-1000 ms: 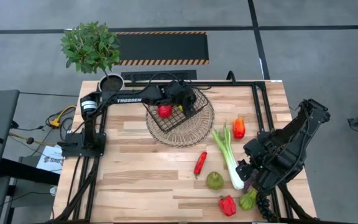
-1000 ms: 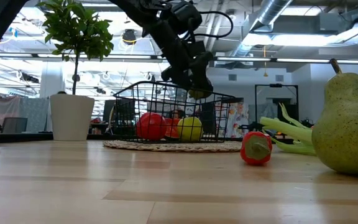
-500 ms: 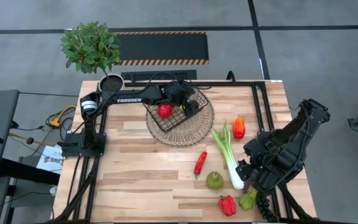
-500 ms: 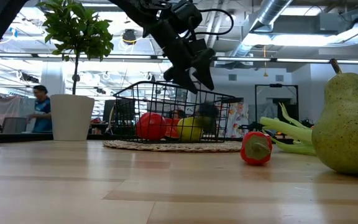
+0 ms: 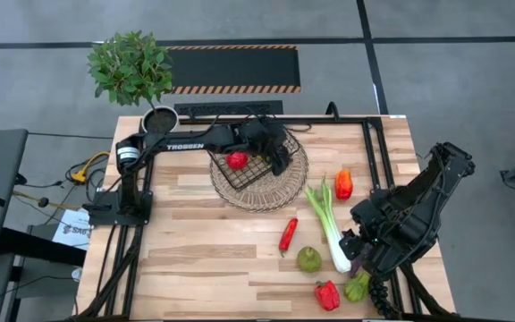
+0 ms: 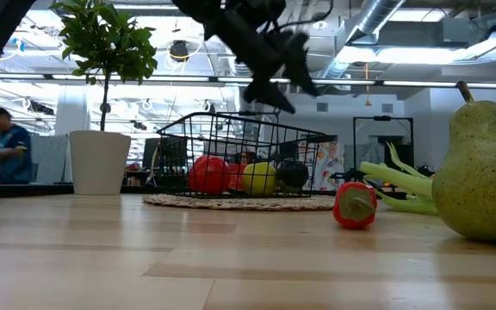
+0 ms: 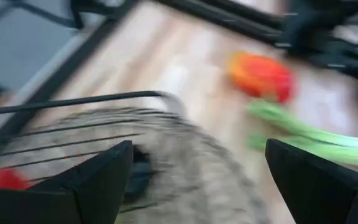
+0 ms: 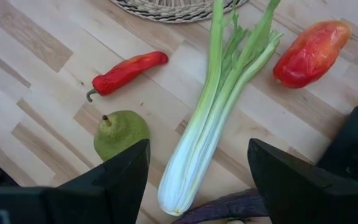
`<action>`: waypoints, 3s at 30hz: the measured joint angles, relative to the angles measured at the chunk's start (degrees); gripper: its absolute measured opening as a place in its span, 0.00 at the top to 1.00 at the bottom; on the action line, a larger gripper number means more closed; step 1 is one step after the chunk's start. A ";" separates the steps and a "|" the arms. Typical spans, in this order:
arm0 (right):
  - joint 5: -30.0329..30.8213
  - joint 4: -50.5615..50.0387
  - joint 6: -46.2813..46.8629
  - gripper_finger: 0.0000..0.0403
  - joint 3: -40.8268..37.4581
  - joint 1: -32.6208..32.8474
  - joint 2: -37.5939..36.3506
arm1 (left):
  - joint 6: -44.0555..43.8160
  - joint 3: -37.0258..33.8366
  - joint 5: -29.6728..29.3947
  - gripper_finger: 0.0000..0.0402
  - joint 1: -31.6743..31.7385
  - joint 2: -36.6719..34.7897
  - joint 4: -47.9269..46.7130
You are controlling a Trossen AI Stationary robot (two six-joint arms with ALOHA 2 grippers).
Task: Build produce basket
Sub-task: Put the red chili pepper into the wire basket
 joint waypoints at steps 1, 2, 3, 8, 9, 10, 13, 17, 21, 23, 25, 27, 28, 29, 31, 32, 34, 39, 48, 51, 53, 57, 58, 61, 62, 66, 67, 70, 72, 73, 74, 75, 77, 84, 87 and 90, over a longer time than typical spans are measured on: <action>0.00 0.00 0.45 0.28 0.00 0.00 0.00 | -0.49 0.48 1.34 0.13 -0.80 0.00 -0.30; 0.00 -0.02 0.60 0.28 0.00 0.00 0.00 | -0.98 1.02 2.58 0.13 -1.68 0.00 -0.59; 0.00 0.02 0.61 0.28 0.00 0.00 -0.01 | -1.48 1.63 3.54 0.13 -2.56 0.00 -0.90; 0.00 0.51 0.63 0.28 0.00 0.54 0.00 | -2.88 3.83 4.83 0.13 -8.40 0.00 -1.63; 0.00 0.63 0.65 0.28 0.00 0.78 0.00 | -3.59 4.15 4.74 0.13 -9.71 0.00 -1.60; 0.00 0.70 0.66 0.28 0.00 1.07 0.03 | -4.37 4.38 4.22 0.13 -11.07 0.00 -1.31; 0.00 0.79 0.73 0.28 0.00 1.83 0.90 | -7.19 4.48 1.47 0.13 -14.98 -0.02 -1.46; 0.00 0.72 0.78 0.28 -0.02 2.84 2.81 | -11.17 4.46 -2.92 0.13 -19.81 -0.02 -1.67; -0.51 1.96 0.73 0.28 -0.04 2.80 4.88 | -15.29 4.46 -7.56 0.13 -24.03 -0.02 -3.24; -1.01 3.18 0.65 0.28 -0.04 2.75 5.61 | -17.83 4.46 -9.86 0.13 -25.96 -0.02 -4.65; -1.36 4.30 0.15 0.28 -0.04 2.64 6.18 | -20.63 4.44 -11.95 0.13 -27.76 -0.02 -5.97; -1.51 5.65 -1.29 0.28 -0.04 2.35 6.79 | -23.23 4.44 -13.91 0.13 -29.67 -0.02 -6.70; -1.51 6.30 -2.10 0.28 -0.04 2.25 6.88 | -24.40 4.44 -14.80 0.13 -30.62 -0.02 -6.86; -1.53 6.97 -2.83 0.28 -0.04 2.25 6.88 | -25.41 4.42 -15.69 0.13 -31.55 -0.02 -6.90; -1.40 8.27 -4.98 0.28 -0.02 1.85 7.17 | -27.46 4.42 -17.24 0.13 -33.55 -0.02 -6.87; -1.28 9.00 -6.04 0.28 -0.03 1.55 7.35 | -28.42 4.42 -17.63 0.13 -34.40 -0.02 -6.85; -1.23 10.62 -8.53 0.28 -0.04 1.40 7.41 | -30.50 4.41 -18.31 0.13 -36.02 -0.02 -6.75; 0.23 13.99 -20.88 0.28 0.02 -1.82 5.85 | -35.29 4.39 -20.99 0.13 -39.21 -0.02 -6.63; 0.82 16.89 -34.24 0.28 0.09 -9.97 -1.44 | -38.35 5.56 -23.93 0.13 -40.18 -0.02 -6.61; 1.74 12.18 -34.35 0.28 0.09 -11.61 -3.51 | -38.40 5.60 -24.08 0.13 -39.28 -0.02 -6.79; 1.78 7.58 -33.19 0.28 -0.12 -12.22 -4.54 | -38.66 5.60 -23.86 0.13 -38.47 -0.02 -6.98; 1.92 3.85 -28.13 0.28 -4.80 -12.01 -7.84 | -38.77 5.60 -23.21 0.13 -36.74 -0.02 -7.07; 1.90 3.74 -25.97 0.28 -6.97 -11.63 -9.20 | -38.52 5.60 -23.21 0.13 -36.31 -0.02 -7.07; 1.58 7.39 -19.35 0.28 -14.97 -9.45 -13.85 | -38.41 5.60 -22.93 0.13 -35.18 -0.02 -7.05; 1.51 9.94 -17.04 0.28 -17.96 -8.48 -15.47 | -38.41 5.62 -22.40 0.13 -34.87 -0.02 -7.07; 1.47 25.41 -10.75 0.28 -29.68 -4.94 -21.17 | -38.41 5.62 -19.91 0.13 -34.16 -0.02 -7.05; 1.49 28.76 -9.92 0.28 -32.22 -4.27 -21.92 | -38.37 5.62 -19.62 0.13 -34.15 -0.02 -7.04; 1.32 36.74 -7.49 0.28 -39.19 -3.19 -21.99 | -38.24 5.62 -19.52 0.13 -34.17 -0.02 -7.05; 0.36 40.32 -5.27 0.28 -42.75 -2.86 -20.42 | -38.24 5.62 -19.53 0.13 -34.17 -0.02 -7.05; -0.56 41.46 -4.27 0.28 -44.13 -2.82 -19.43 | -38.24 5.62 -19.51 0.13 -34.17 -0.02 -7.05; -1.56 42.42 -3.36 0.28 -45.03 -2.98 -18.11 | -38.25 5.62 -19.51 0.13 -34.23 -0.02 -7.05; -2.72 42.91 -2.25 0.28 -45.70 -3.02 -16.81 | -38.26 5.64 -19.51 0.13 -34.39 -0.02 -7.08; -4.32 43.04 -0.61 0.28 -46.18 -2.97 -14.25 | -38.26 5.64 -19.58 0.13 -34.64 -0.02 -7.09; -5.18 49.37 -2.28 0.28 -46.18 -2.97 -8.85 | -38.26 5.64 -19.60 0.13 -35.54 -0.02 -7.09; -5.19 50.69 -2.09 0.28 -46.18 -2.82 -8.57 | -38.28 5.64 -19.65 0.13 -35.74 -0.02 -7.10; -5.18 50.93 -1.85 0.28 -45.62 -2.80 -8.68 | -38.26 5.64 -19.91 0.13 -35.88 -0.02 -7.11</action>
